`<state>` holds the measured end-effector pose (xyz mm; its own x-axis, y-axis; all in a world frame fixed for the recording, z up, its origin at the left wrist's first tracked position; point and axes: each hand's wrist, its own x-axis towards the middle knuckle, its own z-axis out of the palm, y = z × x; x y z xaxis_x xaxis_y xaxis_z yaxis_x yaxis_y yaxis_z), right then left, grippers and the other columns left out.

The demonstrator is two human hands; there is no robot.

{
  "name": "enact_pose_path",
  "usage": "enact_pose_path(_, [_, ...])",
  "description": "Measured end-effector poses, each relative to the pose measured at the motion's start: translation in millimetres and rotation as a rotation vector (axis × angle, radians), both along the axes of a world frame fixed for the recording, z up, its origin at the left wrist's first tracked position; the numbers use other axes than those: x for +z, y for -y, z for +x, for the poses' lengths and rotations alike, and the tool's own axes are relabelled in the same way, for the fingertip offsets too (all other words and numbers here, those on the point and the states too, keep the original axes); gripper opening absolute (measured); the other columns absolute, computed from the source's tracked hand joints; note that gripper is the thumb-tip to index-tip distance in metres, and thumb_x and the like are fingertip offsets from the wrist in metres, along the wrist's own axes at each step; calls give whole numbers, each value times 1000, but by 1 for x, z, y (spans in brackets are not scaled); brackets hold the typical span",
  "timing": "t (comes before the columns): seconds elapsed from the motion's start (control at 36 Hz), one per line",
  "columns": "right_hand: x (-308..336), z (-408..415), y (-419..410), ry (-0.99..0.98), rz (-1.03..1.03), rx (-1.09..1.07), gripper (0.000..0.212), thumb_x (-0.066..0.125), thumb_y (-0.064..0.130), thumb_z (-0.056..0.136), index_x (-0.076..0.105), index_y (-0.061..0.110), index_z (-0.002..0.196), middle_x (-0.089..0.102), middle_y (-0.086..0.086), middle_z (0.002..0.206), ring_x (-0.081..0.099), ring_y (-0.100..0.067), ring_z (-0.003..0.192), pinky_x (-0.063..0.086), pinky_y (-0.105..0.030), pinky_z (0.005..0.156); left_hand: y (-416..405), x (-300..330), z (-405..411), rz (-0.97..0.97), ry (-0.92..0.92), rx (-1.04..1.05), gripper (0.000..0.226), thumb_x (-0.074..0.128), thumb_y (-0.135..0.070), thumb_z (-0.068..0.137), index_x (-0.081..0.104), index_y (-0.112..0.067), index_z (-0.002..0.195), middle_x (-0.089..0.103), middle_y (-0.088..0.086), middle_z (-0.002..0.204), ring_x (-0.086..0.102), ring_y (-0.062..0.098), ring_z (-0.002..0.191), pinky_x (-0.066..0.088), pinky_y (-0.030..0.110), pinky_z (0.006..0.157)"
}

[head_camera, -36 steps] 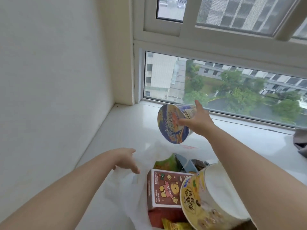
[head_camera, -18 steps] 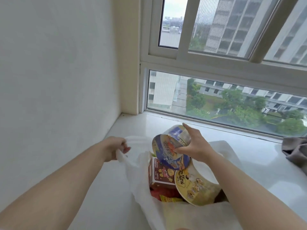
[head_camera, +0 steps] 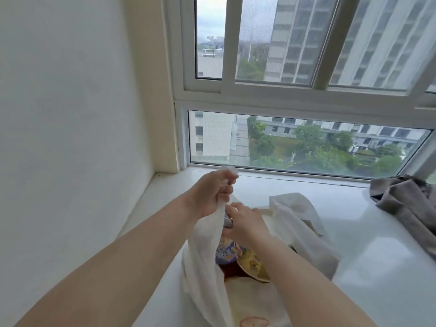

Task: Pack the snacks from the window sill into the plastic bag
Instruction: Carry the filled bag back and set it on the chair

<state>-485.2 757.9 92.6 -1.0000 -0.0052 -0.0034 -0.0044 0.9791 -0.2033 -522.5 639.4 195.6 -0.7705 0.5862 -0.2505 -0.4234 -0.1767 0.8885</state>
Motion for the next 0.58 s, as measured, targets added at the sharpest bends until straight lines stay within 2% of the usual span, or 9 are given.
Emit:
enact_pose_path(0.08, [12,6,-14,-16,-157,-30,48,37,53,91,48,28,130,49,-3,132,43,-26,120,31,-40,98,-8,-1,0,-37,-45,-41,17,47,-5,89,44,-18,78,37,-6,66,28,3,43,22,12,41])
enact_pose_path(0.14, [20,10,-27,-174,-260,-138,40,33,45,96,57,26,122,55,-4,124,45,-26,114,34,-39,93,-12,-1,-2,-77,-89,-57,17,46,-5,89,42,-18,79,35,-6,68,27,3,48,22,12,41])
enact_pose_path(0.22, [25,16,-51,-379,-145,-413,37,42,40,93,57,20,121,55,-2,123,44,-23,114,35,-36,90,-23,-2,-1,-160,-122,-35,9,49,-7,90,46,-15,90,37,-4,74,28,4,51,26,12,40])
enact_pose_path(0.31, [24,23,-74,-141,31,-652,52,42,44,89,46,13,130,44,-7,130,36,-27,120,35,-37,94,-36,-6,1,-276,-176,7,9,51,-8,89,49,-16,94,40,-2,78,29,7,54,27,16,45])
enact_pose_path(0.36, [21,26,-84,82,-74,-789,62,40,51,85,41,12,133,39,-8,133,32,-28,124,32,-38,98,-49,-4,2,-411,-253,54,7,51,-10,89,52,-15,83,44,0,78,31,11,56,28,21,51])
enact_pose_path(0.42, [18,31,-90,198,-260,-882,64,43,49,83,39,15,137,40,-6,135,32,-27,125,30,-37,101,-63,-4,0,-548,-321,119,19,51,-15,90,51,-16,72,47,-1,71,38,10,55,33,22,52])
enact_pose_path(0.47, [17,35,-94,188,-313,-896,55,45,35,84,42,17,135,45,-7,133,38,-28,124,34,-36,99,-73,-5,-1,-598,-366,149,25,47,-16,93,49,-17,68,50,-5,68,43,6,57,35,20,53])
enact_pose_path(0.53, [23,38,-98,126,-329,-879,43,42,23,87,49,13,129,52,-9,129,46,-28,119,39,-33,90,-77,-9,-4,-610,-412,152,27,42,-14,95,51,-17,71,52,-5,70,45,5,58,36,19,55])
enact_pose_path(0.58, [32,38,-102,57,-566,-890,36,45,25,91,56,7,121,61,-11,118,57,-28,106,41,-30,82,-74,-10,-8,-589,-428,191,22,36,-13,98,54,-14,84,54,-4,73,46,4,59,36,19,56])
